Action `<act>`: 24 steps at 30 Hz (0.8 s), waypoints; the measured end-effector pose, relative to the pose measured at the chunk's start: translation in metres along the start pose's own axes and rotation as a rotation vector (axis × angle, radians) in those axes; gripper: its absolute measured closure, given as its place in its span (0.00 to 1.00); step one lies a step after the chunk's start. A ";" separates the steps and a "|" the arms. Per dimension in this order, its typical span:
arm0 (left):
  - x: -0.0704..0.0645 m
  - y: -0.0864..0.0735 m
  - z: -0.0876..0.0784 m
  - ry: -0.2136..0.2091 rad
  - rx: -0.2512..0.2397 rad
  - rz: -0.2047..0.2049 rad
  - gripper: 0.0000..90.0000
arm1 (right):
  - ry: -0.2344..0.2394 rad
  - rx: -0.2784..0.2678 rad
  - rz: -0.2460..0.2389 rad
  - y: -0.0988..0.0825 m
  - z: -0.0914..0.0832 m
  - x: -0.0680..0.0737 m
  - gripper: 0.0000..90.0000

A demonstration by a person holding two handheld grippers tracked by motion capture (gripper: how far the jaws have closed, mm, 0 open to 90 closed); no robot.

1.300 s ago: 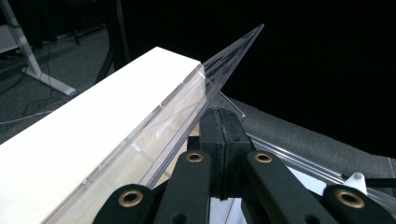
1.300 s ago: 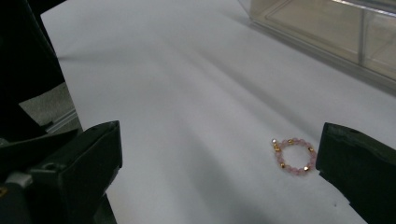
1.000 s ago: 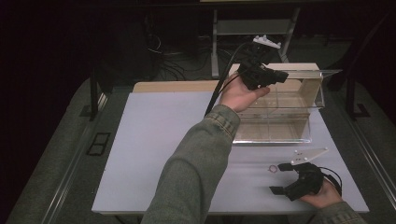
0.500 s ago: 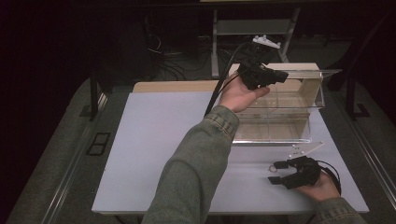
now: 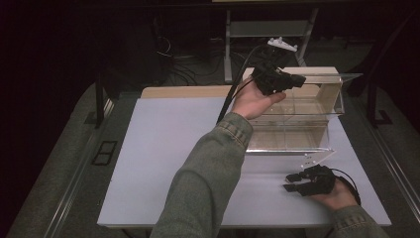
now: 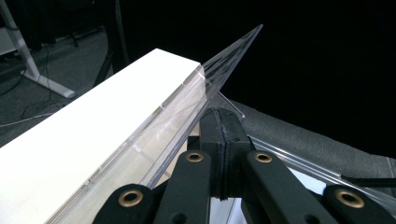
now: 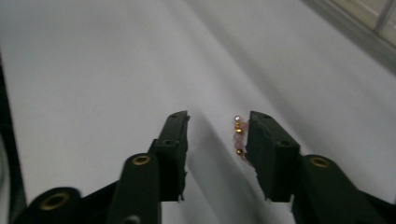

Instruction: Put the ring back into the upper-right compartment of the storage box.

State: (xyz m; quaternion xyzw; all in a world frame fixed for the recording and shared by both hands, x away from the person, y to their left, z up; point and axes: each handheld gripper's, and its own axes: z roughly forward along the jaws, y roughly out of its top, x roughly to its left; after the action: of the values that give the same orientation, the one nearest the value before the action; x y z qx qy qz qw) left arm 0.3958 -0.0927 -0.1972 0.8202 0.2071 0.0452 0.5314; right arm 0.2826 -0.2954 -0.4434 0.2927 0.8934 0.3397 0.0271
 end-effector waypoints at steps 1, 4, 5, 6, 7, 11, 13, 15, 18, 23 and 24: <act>0.000 0.000 0.000 0.002 -0.001 0.000 0.99 | -0.017 0.007 -0.016 0.001 0.000 0.002 0.73; 0.000 0.000 0.000 0.005 -0.004 0.000 0.99 | -0.087 0.044 -0.094 0.004 0.001 0.010 0.81; 0.000 0.000 0.000 0.004 -0.004 0.000 0.99 | -0.086 0.048 -0.098 0.005 0.002 0.011 0.83; 0.000 0.000 0.000 0.004 -0.004 -0.001 0.99 | -0.086 0.048 -0.098 0.005 0.002 0.011 0.83; 0.000 0.000 0.000 0.004 -0.004 -0.001 0.99 | -0.085 0.051 -0.099 0.005 0.002 0.010 0.87; 0.000 0.000 0.000 0.003 -0.004 -0.001 0.99 | -0.092 0.068 -0.086 0.007 0.002 0.010 0.95; 0.000 0.000 0.000 0.002 -0.004 -0.003 0.99 | -0.068 0.070 -0.046 0.007 0.000 0.007 0.97; 0.000 0.000 0.000 0.002 -0.006 -0.004 0.99 | -0.043 0.067 -0.013 0.006 0.000 0.005 0.97; -0.001 0.000 0.000 0.004 -0.004 -0.004 0.99 | -0.020 0.068 0.016 0.004 -0.001 0.002 0.97; -0.001 0.000 0.000 0.004 -0.003 -0.002 0.99 | 0.012 0.070 0.060 0.004 -0.003 -0.001 0.97; -0.001 0.000 0.000 0.005 -0.002 -0.002 0.99 | 0.027 0.068 0.075 0.004 -0.005 -0.002 0.97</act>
State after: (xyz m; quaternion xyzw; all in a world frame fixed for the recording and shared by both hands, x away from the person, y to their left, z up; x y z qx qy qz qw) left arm 0.3953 -0.0931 -0.1971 0.8192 0.2093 0.0467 0.5320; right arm 0.2850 -0.2966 -0.4376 0.3222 0.8932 0.3136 -0.0076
